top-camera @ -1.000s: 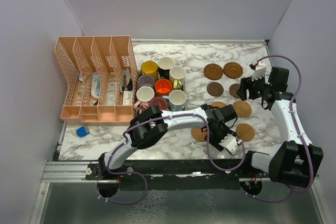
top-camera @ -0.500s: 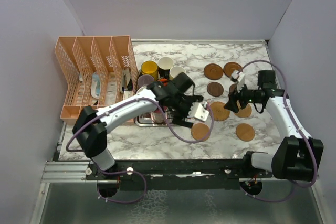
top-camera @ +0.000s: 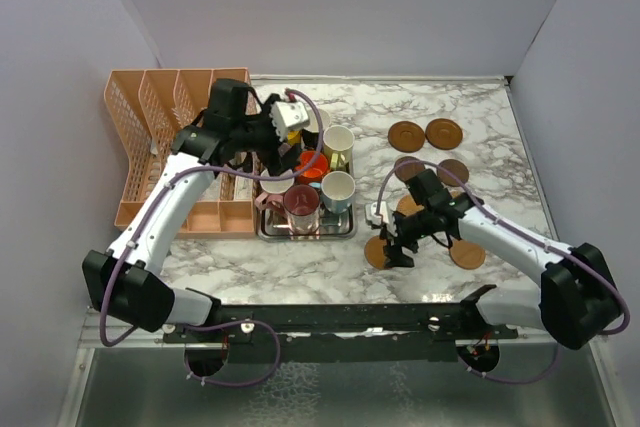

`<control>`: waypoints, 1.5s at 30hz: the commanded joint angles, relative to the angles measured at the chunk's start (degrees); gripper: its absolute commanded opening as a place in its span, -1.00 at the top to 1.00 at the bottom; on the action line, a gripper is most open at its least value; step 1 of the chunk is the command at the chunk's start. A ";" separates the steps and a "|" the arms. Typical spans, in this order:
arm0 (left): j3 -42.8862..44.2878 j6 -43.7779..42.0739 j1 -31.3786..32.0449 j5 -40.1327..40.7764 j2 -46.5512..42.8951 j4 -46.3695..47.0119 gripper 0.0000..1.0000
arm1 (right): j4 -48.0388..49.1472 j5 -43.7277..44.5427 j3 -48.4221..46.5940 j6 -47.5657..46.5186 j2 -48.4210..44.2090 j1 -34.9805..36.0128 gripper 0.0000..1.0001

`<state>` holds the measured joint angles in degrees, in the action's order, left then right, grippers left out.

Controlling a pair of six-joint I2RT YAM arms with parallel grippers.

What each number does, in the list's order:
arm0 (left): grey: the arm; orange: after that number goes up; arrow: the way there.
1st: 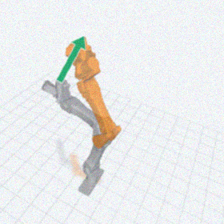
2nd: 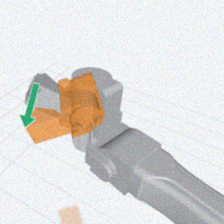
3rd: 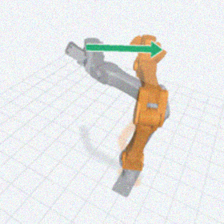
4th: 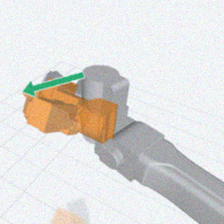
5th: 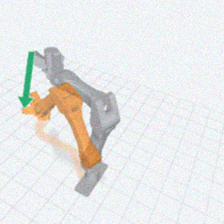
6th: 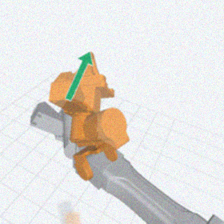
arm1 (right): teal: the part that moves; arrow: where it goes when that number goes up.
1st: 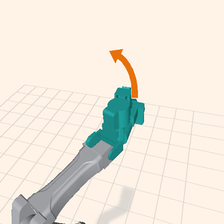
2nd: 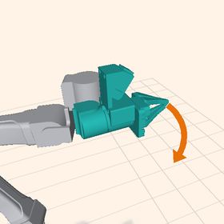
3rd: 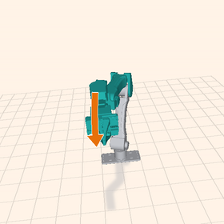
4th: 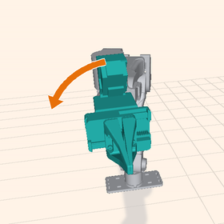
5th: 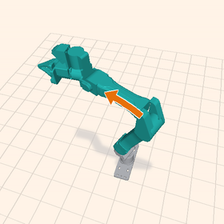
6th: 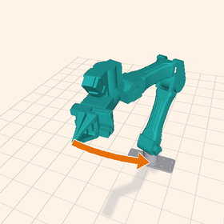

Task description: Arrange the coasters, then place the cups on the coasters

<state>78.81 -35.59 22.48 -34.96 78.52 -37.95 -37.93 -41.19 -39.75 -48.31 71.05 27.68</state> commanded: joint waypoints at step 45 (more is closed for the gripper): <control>-4.36 5.91 -9.96 -6.98 -5.38 6.60 -0.75 | -0.16 19.06 6.83 -11.23 1.44 2.71 -0.23</control>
<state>75.07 -28.86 12.80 -40.56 75.00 -31.97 -31.90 -23.88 -34.54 -56.18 73.76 31.57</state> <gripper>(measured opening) 0.873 0.622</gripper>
